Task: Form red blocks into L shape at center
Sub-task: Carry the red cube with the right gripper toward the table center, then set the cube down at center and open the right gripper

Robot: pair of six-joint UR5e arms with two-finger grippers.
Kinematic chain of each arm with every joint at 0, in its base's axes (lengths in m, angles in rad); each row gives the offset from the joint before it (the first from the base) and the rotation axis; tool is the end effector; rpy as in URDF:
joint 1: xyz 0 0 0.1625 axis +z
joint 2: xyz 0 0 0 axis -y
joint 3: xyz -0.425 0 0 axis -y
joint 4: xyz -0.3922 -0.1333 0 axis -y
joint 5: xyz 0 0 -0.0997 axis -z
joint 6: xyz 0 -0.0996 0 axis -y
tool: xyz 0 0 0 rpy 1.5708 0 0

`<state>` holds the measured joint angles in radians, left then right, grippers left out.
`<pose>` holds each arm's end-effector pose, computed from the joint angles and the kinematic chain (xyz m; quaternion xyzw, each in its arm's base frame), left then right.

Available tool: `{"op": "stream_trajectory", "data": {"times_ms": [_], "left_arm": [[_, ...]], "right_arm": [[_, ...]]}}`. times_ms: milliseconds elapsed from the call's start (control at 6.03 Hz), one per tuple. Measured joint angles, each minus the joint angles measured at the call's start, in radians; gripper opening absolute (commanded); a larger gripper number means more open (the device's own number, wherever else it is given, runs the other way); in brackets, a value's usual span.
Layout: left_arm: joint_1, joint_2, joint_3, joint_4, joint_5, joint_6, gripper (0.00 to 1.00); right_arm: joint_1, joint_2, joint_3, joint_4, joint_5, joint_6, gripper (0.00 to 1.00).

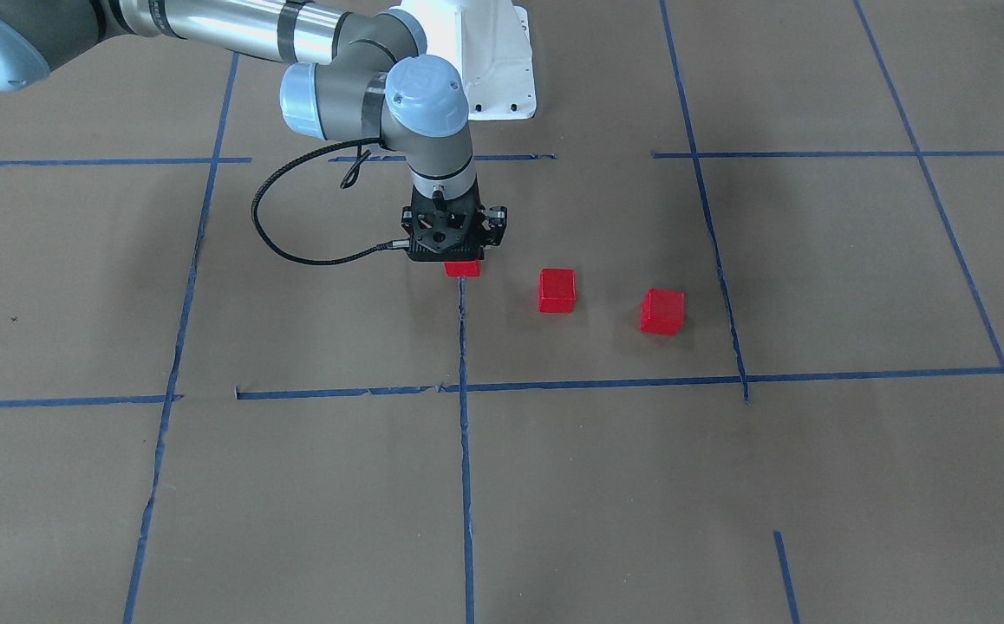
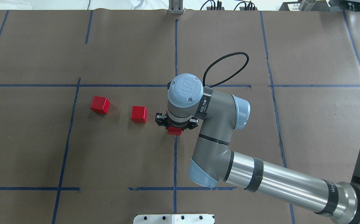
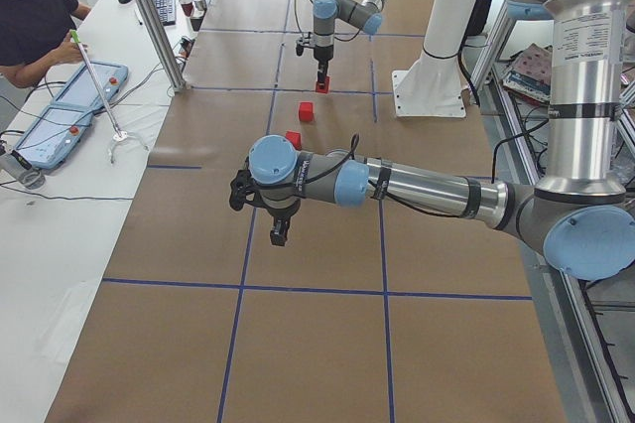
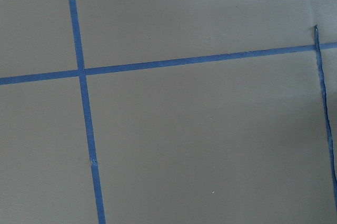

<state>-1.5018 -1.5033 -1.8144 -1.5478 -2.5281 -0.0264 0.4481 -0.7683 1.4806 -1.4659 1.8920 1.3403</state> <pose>-0.0197 -0.4672 0.5593 0.0459 0.4619 0.0541 0.8841 -0.6224 -0.4122 0.1935 -0.0078 -0.4187 0.0352 0.9074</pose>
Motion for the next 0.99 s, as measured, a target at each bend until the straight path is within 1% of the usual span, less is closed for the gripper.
{"op": "stream_trajectory", "data": {"times_ms": [166,332,497,995], "left_arm": [[0.0,0.0,0.001,0.0,0.0,0.0,1.0],[0.0,0.0,0.001,0.0,-0.001,0.0,1.0],[0.0,0.0,0.0,0.0,-0.001,0.0,1.0],[-0.001,0.001,-0.007,0.0,-0.001,0.001,1.0]], "right_arm": [[0.0,0.001,-0.007,-0.001,-0.002,-0.016,0.61],[0.0,0.005,-0.016,-0.002,-0.004,-0.022,0.97],[0.0,0.015,-0.03,-0.003,-0.005,-0.024,1.0],[0.003,0.035,-0.051,-0.005,-0.013,-0.025,1.0]]}}
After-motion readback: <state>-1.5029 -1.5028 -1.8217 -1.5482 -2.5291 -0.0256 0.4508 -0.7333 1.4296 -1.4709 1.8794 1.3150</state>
